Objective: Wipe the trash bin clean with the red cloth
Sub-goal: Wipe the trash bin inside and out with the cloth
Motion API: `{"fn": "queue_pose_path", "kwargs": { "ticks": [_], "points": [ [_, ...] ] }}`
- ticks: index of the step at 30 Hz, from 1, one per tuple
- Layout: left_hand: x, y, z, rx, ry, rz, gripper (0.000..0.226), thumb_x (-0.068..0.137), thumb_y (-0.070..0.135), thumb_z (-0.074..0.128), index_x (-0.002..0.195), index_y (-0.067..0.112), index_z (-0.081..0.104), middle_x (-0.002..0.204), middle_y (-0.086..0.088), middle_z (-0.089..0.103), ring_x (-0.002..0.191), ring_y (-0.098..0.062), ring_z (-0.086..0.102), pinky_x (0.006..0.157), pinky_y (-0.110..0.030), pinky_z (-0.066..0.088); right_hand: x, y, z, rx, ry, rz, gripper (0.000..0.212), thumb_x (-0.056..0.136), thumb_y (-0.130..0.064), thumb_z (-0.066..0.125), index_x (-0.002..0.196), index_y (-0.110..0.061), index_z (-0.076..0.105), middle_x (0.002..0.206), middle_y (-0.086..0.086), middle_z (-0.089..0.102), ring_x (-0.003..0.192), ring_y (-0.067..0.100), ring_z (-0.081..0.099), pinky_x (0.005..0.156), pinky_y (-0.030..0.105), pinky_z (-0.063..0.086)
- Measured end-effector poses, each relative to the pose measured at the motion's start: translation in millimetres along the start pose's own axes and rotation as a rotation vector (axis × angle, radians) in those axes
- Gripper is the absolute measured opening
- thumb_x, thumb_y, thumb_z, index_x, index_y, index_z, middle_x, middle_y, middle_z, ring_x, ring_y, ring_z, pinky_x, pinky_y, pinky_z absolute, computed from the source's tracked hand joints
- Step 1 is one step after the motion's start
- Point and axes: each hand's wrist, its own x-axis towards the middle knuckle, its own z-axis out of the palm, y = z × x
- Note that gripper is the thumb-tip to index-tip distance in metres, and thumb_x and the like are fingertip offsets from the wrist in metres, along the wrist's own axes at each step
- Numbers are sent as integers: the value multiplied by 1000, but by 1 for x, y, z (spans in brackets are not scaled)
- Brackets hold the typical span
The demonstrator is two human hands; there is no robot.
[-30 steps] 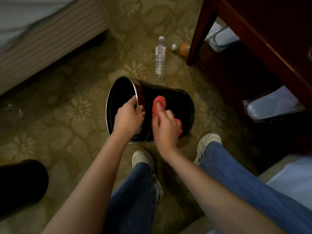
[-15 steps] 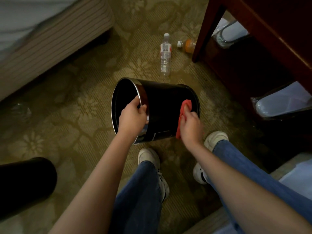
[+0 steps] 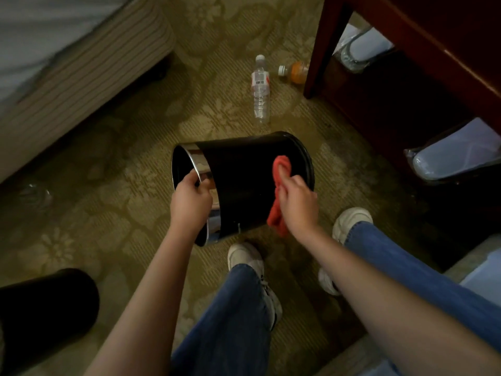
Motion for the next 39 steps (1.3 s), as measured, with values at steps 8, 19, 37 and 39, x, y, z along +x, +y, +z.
{"fn": "queue_pose_path", "kwargs": {
  "ticks": [8, 19, 37, 39],
  "points": [
    [0, 19, 19, 75, 50, 28, 22, 96, 20, 44, 113, 17, 59, 98, -9, 68, 89, -34, 63, 85, -47, 51, -19, -28, -5, -36, 51, -186, 49, 88, -12, 55, 136, -17, 48, 92, 4, 58, 82, 24, 56, 81, 45, 45],
    [0, 10, 14, 57, 86, 9, 20, 98, 19, 41, 107, 15, 58, 94, -4, 66, 86, -30, 63, 83, -45, 52, -12, 7, 2, 0, 69, 2, 49, 94, -16, 47, 142, -26, 39, 95, 0, 57, 85, 21, 60, 79, 41, 44],
    [3, -5, 8, 47, 119, -60, 21, 97, 19, 40, 100, 9, 58, 92, -8, 65, 80, -31, 62, 76, -47, 54, 2, -3, 6, -34, 83, -29, 44, 91, -17, 49, 135, -18, 50, 93, 9, 60, 84, 30, 60, 77, 43, 42],
    [3, -1, 9, 65, 125, -55, 21, 97, 17, 38, 99, 9, 58, 91, -9, 65, 72, -30, 59, 69, -43, 51, 3, -2, 5, -80, 89, -40, 44, 90, -14, 53, 134, -15, 51, 92, 8, 60, 84, 29, 59, 76, 43, 41]
  ]
}}
